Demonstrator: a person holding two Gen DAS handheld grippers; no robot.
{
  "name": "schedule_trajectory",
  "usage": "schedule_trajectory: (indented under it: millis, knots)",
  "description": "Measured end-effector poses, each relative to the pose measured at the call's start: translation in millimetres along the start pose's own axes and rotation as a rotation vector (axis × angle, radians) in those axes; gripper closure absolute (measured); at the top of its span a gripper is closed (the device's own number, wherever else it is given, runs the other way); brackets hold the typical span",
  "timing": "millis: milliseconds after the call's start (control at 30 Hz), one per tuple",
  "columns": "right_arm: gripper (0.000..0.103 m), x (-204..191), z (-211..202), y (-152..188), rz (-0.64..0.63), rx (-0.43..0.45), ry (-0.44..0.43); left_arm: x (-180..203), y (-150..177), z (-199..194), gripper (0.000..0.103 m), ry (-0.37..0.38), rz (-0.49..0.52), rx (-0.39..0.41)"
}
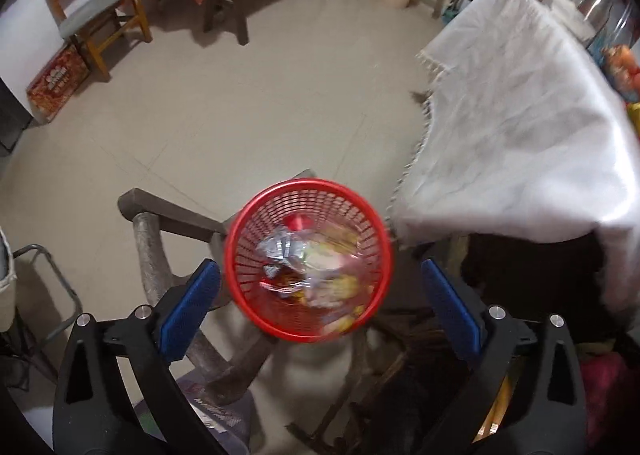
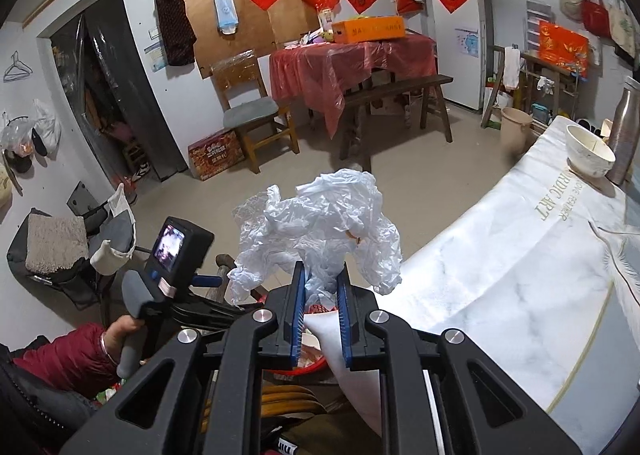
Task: Collect trash
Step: 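Carry the bag and wrap over the red wastebasket and open both tools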
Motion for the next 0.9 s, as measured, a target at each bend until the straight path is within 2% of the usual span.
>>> schedule_trajectory:
  millis: [167, 367, 567, 633, 667, 700, 733, 900]
  knots:
    - [0.087, -0.7, 7.3, -1.6, 0.003, -0.021, -0.010, -10.0, -7.3, -17.3, 0.007, -0.024, -0.017, 0.061]
    - [0.086, -20.4, 43.9, 8.2, -0.032, -0.122, -0.059, -42.1, -26.0, -63.7, 0.007, -0.092, -0.085, 0.190]
    - [0.086, -57.2, 90.3, 12.4, -0.100, -0.219, -0.119, -66.5, -38.0, -97.7, 0.007, -0.125, -0.137, 0.273]
    - [0.083, -69.2, 110.7, 9.7, -0.121, -0.254, -0.147, -72.6, -40.2, -106.4, 0.007, -0.138, -0.145, 0.294]
    - [0.074, -73.8, 120.7, 8.3, -0.128, -0.268, -0.151, -76.0, -40.0, -110.4, 0.007, -0.143, -0.149, 0.301]
    - [0.058, -75.7, 126.9, 7.2, -0.127, -0.275, -0.154, -78.2, -40.1, -113.5, 0.007, -0.147, -0.153, 0.309]
    - [0.054, -77.7, 133.1, 4.9, -0.116, -0.270, -0.158, -81.8, -40.7, -117.5, 0.007, -0.149, -0.161, 0.318]
    - [0.054, -76.3, 130.0, 0.7, -0.112, -0.249, -0.149, -88.5, -40.5, -125.0, 0.007, -0.132, -0.184, 0.332]
Point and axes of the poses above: each gripper's, at about its wrist camera, not at the fingertips, and z roughly the way its jaws point, x to its right, y to its underside, the point moved 5 cm from there along z, roughly the way its jaws point, and after that the axes turned 3 degrees about -y, right-handed, at the moved point
